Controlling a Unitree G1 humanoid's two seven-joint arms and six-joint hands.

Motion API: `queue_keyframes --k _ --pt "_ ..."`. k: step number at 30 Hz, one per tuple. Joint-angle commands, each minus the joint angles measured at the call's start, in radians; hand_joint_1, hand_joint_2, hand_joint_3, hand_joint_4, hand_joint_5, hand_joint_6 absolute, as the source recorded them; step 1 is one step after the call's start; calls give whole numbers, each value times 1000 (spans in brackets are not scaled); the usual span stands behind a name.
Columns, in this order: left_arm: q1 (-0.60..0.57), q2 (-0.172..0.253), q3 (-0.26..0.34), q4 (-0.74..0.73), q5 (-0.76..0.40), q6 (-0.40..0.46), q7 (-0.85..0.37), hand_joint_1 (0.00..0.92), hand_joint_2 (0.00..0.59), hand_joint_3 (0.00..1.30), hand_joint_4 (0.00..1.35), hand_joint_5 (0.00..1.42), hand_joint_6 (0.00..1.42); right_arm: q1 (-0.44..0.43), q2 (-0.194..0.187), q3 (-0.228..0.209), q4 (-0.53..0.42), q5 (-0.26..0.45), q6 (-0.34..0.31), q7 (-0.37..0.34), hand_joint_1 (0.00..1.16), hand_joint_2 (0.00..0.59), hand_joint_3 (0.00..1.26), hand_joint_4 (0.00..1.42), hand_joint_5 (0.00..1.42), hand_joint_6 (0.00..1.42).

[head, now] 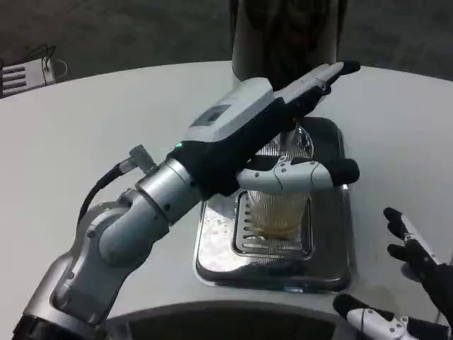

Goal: Grasp the cup under the faucet to collect the drink, then remove the cup.

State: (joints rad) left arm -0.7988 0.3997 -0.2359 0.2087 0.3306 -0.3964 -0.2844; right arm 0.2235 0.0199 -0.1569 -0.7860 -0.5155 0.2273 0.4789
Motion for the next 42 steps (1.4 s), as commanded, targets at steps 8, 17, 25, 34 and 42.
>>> queue_keyframes --k 8,17,25,34,42 --pt "39 24 -27 -25 30 53 -49 0 71 61 0 115 203 -174 -56 111 176 39 -6 -194 742 217 0 0 12 36" --pt "51 35 -16 -50 18 66 -55 0 71 61 0 115 203 -282 -90 157 271 58 24 -253 763 212 0 0 0 7" --pt "47 40 -7 -62 11 71 -61 0 70 61 0 115 203 -350 -114 178 378 95 24 -294 765 212 0 0 0 0" --pt "48 40 7 -87 4 77 -68 0 71 60 0 115 203 -428 -115 199 471 119 17 -353 766 212 0 0 0 0" --pt "59 39 33 -117 -9 83 -59 0 71 60 0 115 203 -488 -119 219 541 136 14 -382 766 212 0 0 0 0"
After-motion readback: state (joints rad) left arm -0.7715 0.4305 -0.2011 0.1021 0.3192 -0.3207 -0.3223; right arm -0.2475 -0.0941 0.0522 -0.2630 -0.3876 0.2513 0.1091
